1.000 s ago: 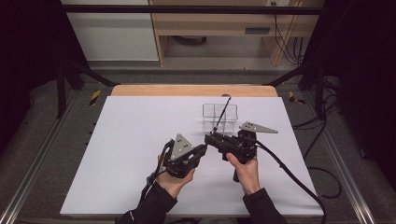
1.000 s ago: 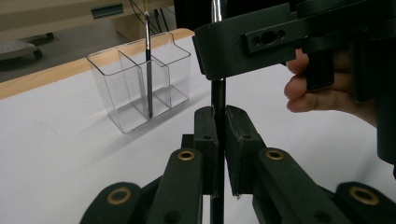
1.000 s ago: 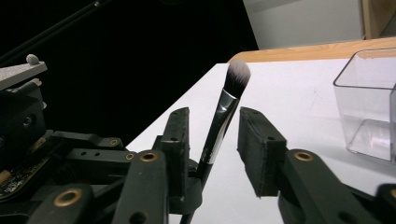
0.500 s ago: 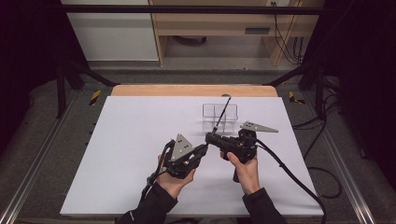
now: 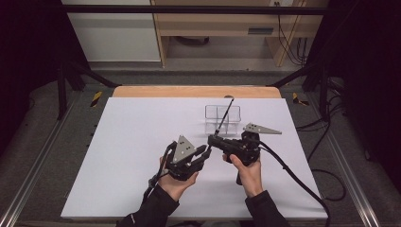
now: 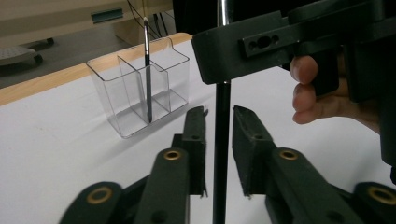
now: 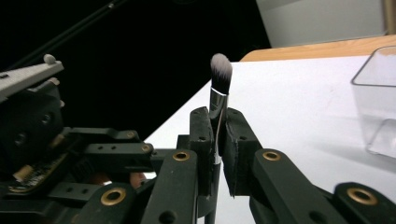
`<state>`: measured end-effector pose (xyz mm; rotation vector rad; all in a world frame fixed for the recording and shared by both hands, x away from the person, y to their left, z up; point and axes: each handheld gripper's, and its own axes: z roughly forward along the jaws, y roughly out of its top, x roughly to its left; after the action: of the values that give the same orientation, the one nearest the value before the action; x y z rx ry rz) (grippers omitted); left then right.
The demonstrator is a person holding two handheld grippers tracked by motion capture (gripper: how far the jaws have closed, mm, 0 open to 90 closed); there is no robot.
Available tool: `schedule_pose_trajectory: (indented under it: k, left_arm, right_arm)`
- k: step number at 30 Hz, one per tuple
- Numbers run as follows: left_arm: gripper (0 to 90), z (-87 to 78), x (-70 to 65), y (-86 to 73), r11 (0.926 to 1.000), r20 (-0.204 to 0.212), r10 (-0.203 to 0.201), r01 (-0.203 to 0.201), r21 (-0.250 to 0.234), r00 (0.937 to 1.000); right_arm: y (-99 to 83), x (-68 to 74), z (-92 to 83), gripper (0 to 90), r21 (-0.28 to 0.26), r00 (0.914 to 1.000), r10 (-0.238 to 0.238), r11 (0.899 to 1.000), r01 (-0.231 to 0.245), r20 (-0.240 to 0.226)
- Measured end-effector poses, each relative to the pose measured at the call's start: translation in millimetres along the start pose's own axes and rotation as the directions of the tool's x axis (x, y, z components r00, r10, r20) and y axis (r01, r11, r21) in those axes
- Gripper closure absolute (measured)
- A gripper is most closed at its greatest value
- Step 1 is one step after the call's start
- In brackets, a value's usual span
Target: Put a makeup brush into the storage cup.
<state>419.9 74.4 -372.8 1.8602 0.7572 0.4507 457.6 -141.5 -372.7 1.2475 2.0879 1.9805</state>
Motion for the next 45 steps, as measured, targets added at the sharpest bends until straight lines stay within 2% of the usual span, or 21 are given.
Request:
schedule_pose_trajectory:
  k: [3,4,7,12,16,19,21,23,26,32,37,41,45]
  left_arm:
    - [65.9,-1.2,1.8,0.1,0.9999,0.012,0.011,-0.011,-0.006,0.9999]
    - [63.8,-1.6,2.7,0.2,0.9999,0.027,0.012,-0.011,-0.005,0.9996]
    - [57.5,-3.7,4.9,0.3,0.9995,0.026,0.030,-0.030,0.003,0.9992]
    - [46.4,-8.5,11.7,-1.2,0.9983,0.072,0.058,-0.058,0.002,0.9957]
    - [39.6,-15.2,21.4,-2.0,0.9985,0.106,0.054,-0.054,0.001,0.9929]
    - [34.2,-20.4,28.6,-3.4,0.9990,0.107,0.045,-0.044,-0.006,0.9933]
    - [29.3,-24.8,34.4,-5.7,0.9983,0.093,0.059,-0.058,-0.008,0.9939]
    - [24.4,-28.8,39.8,-8.8,0.9976,0.056,0.069,-0.070,-0.001,0.9960]
    - [20.9,-34.7,49.3,-14.5,0.9984,0.039,0.055,-0.056,0.003,0.9977]
    - [19.6,-47.6,65.0,-24.1,0.9990,0.005,0.043,-0.043,-0.007,0.9991]
    - [18.4,-59.7,76.9,-30.2,0.9998,-0.002,0.016,-0.016,-0.016,0.9999]
    - [17.2,-69.9,84.8,-35.7,0.9996,-0.028,0.014,-0.015,-0.025,0.9995]
    - [18.0,-78.7,93.3,-41.3,0.9994,-0.077,-0.004,0.001,-0.034,0.9970]
  right_arm:
    - [0.3,-0.9,-0.4,83.3,0.001,0.9995,-0.021,1.000,0.021,0.024]
    - [0.5,-1.2,-0.6,83.3,-0.003,0.9990,-0.029,1.000,0.029,0.034]
    - [1.5,-3.1,-2.2,83.3,-0.013,0.9968,-0.052,0.999,0.053,0.060]
    - [1.8,-6.5,-6.6,83.3,-0.023,0.9938,-0.074,0.997,0.076,0.083]
    - [2.3,-8.5,-9.9,83.2,-0.022,0.9930,-0.076,0.997,0.078,0.091]
    - [2.8,-10.2,-12.9,83.2,-0.022,0.9913,-0.085,0.996,0.087,0.101]
    - [2.9,-11.2,-15.3,83.2,-0.021,0.9891,-0.098,0.995,0.101,0.109]
    - [2.8,-11.9,-18.3,83.2,-0.020,0.9867,-0.111,0.993,0.114,0.118]
    - [2.3,-14.0,-22.4,83.2,-0.016,0.9852,-0.116,0.993,0.119,0.126]
    - [0.5,-19.5,-31.6,83.2,-0.015,0.9814,-0.128,0.991,0.131,0.143]
    - [0.4,-22.4,-41.8,83.2,-0.020,0.9799,-0.129,0.991,0.133,0.152]
    - [-1.2,-24.3,-46.6,83.2,-0.012,0.9766,-0.140,0.990,0.144,0.164]
    - [-1.6,-26.9,-50.0,83.2,-0.020,0.9734,-0.150,0.988,0.156,0.173]
